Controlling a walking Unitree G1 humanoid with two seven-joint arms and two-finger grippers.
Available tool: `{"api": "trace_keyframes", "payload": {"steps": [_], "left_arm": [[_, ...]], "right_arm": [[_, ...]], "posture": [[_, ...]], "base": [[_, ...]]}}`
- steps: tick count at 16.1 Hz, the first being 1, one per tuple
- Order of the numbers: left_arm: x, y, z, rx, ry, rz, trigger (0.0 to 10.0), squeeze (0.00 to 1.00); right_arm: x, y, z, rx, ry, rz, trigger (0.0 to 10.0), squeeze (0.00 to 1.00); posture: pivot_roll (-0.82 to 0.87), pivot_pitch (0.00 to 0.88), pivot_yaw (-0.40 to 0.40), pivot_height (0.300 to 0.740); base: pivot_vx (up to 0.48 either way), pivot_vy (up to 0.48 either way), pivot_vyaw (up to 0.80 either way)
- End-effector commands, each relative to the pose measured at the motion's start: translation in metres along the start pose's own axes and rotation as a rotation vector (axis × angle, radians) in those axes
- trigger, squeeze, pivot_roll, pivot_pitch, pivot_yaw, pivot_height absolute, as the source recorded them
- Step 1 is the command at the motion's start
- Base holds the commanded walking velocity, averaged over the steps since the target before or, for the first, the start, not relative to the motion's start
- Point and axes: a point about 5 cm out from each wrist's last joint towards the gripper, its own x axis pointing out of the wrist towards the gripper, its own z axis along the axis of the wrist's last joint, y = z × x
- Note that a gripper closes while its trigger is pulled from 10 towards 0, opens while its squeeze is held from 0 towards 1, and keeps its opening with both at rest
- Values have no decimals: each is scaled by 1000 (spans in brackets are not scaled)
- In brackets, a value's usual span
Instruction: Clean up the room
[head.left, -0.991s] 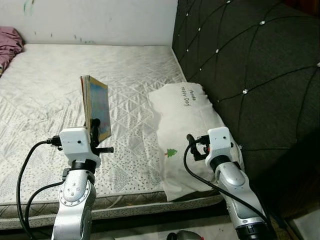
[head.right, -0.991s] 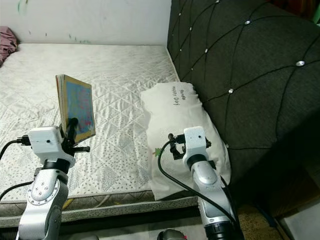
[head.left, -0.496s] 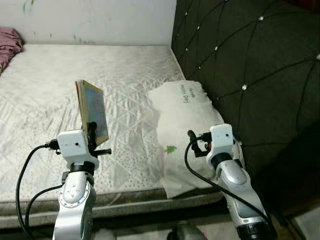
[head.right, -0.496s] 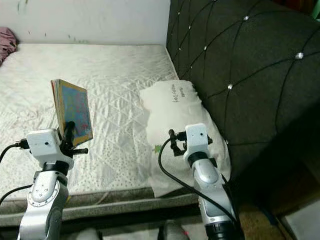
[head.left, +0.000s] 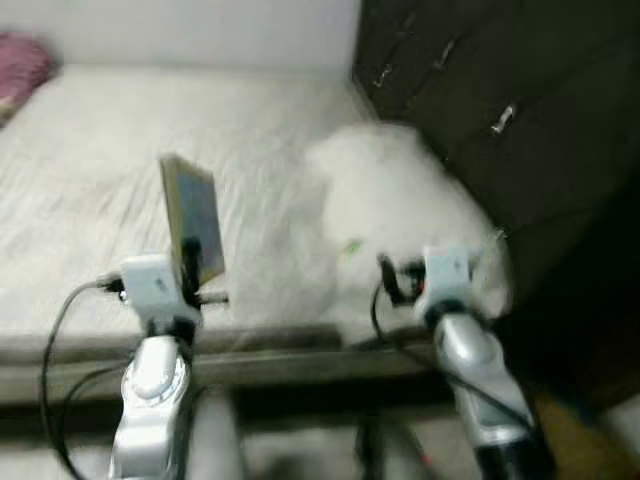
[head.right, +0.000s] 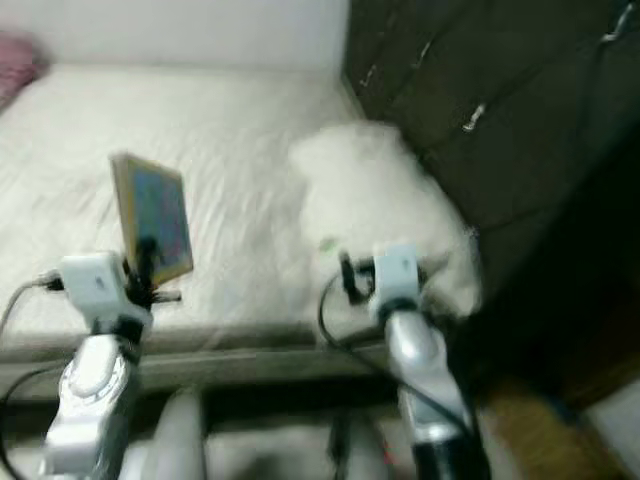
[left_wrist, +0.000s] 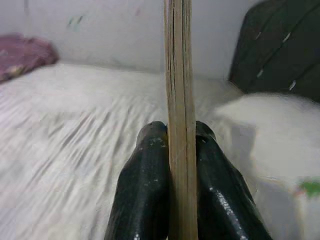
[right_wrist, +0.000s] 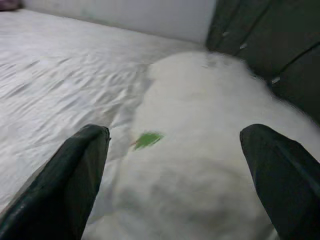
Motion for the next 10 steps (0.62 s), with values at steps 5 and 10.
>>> {"api": "trace_keyframes", "payload": {"steps": [5,10], "left_arm": [[6,0,15,-9,-73,-38,10000,0],[6,-1,17,-23,-81,-55,10000,0]], "right_arm": [[3,0,6,-4,-23,0,10000,0],[5,2,13,-8,-60,7,10000,0]], "posture": [[23,0,-58,632],[22,0,-59,632]], "base": [[51,0,0],[312,0,0]]}}
